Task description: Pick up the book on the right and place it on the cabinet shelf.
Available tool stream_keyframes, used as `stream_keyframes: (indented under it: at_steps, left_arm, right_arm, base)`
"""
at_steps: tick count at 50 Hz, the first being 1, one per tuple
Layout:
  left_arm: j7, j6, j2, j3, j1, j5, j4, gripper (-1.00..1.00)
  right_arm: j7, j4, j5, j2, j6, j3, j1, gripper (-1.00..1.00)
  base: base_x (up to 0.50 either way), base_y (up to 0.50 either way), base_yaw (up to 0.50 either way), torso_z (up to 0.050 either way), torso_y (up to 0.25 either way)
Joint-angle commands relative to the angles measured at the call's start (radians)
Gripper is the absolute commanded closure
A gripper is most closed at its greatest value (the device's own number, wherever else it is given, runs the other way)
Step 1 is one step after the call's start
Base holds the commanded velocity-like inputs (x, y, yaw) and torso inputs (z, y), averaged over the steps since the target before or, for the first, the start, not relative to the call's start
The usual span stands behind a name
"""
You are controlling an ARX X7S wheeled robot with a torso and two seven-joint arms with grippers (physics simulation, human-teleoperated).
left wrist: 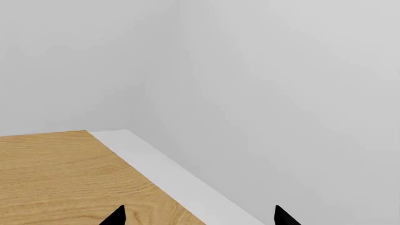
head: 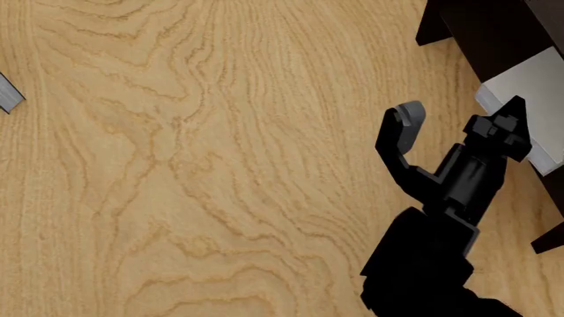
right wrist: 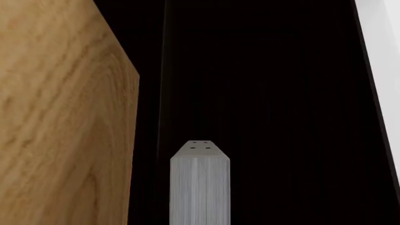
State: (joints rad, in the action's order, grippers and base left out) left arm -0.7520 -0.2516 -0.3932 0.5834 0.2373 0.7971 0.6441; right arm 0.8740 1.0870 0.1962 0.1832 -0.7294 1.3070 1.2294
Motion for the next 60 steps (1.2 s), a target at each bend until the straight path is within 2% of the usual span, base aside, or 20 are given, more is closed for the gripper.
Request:
stream_keyframes:
  at_steps: [1, 7, 8, 20, 28, 37, 60]
  left_arm:
    - [0.001, 0.002, -0.001, 0.0, -0.002, 0.004, 0.001, -1.0]
    - [0.005, 0.007, 0.0, -0.002, -0.002, 0.002, -0.003, -1.0]
    - [0.005, 0.006, -0.001, -0.004, -0.001, 0.0, -0.003, -1.0]
    - [0.002, 0.005, -0.003, -0.006, -0.004, 0.002, -0.001, -1.0]
    - [0.002, 0.006, -0.004, -0.008, -0.005, 0.002, 0.0, -1.0]
    - [0.002, 0.009, -0.004, -0.004, -0.007, 0.008, 0.001, -1.0]
    - [0.001, 0.012, -0.008, -0.007, -0.007, 0.009, 0.001, -1.0]
  right_arm:
    - [-0.202, 0.214, 0.095, 0.014, 0.16, 0.004, 0.066, 1.0]
    - [-0.211, 0.218, 0.094, 0.01, 0.168, -0.02, 0.055, 1.0]
    - [-0.217, 0.218, 0.091, 0.01, 0.17, -0.021, 0.051, -1.0]
    - [-0.218, 0.124, 0.102, 0.037, 0.161, -0.052, 0.034, -1.0]
    - [-0.237, -0.192, 0.161, 0.147, 0.101, -0.081, -0.014, -1.0]
    - [-0.255, -0.386, 0.183, 0.21, 0.111, -0.086, -0.033, -1.0]
    - [-0.22, -0.573, 0.163, 0.232, 0.031, -0.052, -0.032, -1.0]
  base:
    - [0.01, -0.01, -0.01, 0.0, 0.0]
    - [0.01, -0.01, -0.01, -0.003, -0.003]
    - [0.01, -0.01, -0.01, 0.0, 0.0]
    - [0.01, -0.01, -0.01, -0.004, -0.005]
    - [0.01, -0.01, -0.01, -0.003, -0.005]
    - [0.01, -0.01, 0.0, -0.002, -0.007]
    - [0.01, 0.0, 0.0, -0.002, -0.008]
